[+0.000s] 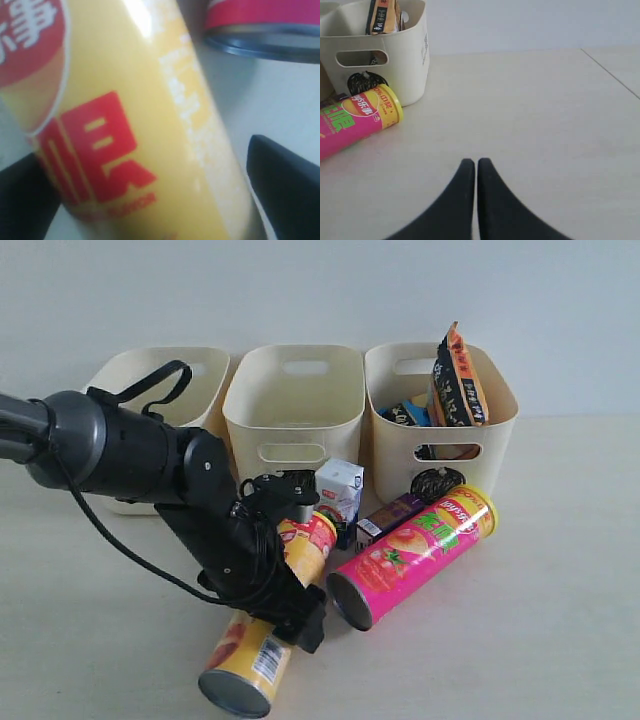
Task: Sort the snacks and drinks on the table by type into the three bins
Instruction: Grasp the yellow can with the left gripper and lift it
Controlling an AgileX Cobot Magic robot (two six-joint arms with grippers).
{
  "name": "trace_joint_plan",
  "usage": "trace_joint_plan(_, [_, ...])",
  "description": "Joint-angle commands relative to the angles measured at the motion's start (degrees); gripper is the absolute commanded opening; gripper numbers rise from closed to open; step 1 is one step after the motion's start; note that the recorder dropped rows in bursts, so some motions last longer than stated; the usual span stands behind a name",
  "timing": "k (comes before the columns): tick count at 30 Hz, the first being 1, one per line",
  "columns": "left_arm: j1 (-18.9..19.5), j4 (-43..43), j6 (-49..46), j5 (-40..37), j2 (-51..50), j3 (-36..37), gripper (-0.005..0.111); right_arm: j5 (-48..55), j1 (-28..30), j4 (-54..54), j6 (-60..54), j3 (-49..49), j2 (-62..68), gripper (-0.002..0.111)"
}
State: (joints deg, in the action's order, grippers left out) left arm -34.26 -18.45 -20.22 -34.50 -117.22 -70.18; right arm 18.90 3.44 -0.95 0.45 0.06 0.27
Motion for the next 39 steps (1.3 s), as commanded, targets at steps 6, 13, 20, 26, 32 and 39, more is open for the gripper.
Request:
trace_joint_plan(6, [-0.3,0.8,1.3,-3.8,-0.8,-0.4,0.04,-0.4,0.0,0.2,-0.1,-0.1,-0.3,0.0])
trace_joint_plan(13, [0.7,1.6,5.5,-6.2,-0.5,-0.9,0.004,-0.4,0.0,0.2,-0.1,-0.1,-0.3,0.0])
trace_joint_plan(20, [3.9,2.8,8.0,-5.8,1.5,-0.9,0.004,-0.4,0.0,0.2,-0.1,-0.1,-0.3,0.0])
trace_joint_plan(26, [3.8,4.8,7.5,-8.1,7.3,-0.9,0.004,-0.4,0.0,0.2,-0.1,-0.1,-0.3,0.0])
trace_joint_plan(32, [3.8,5.7,6.4,-17.3,15.4,-0.9,0.004,-0.4,0.0,0.2,-0.1,-0.1,-0.3,0.0])
trace_joint_plan(39, [6.2,6.9,6.5,-16.8,25.0,-1.3,0.004,-0.4,0.0,0.2,-0.1,-0.1,-0.3,0.0])
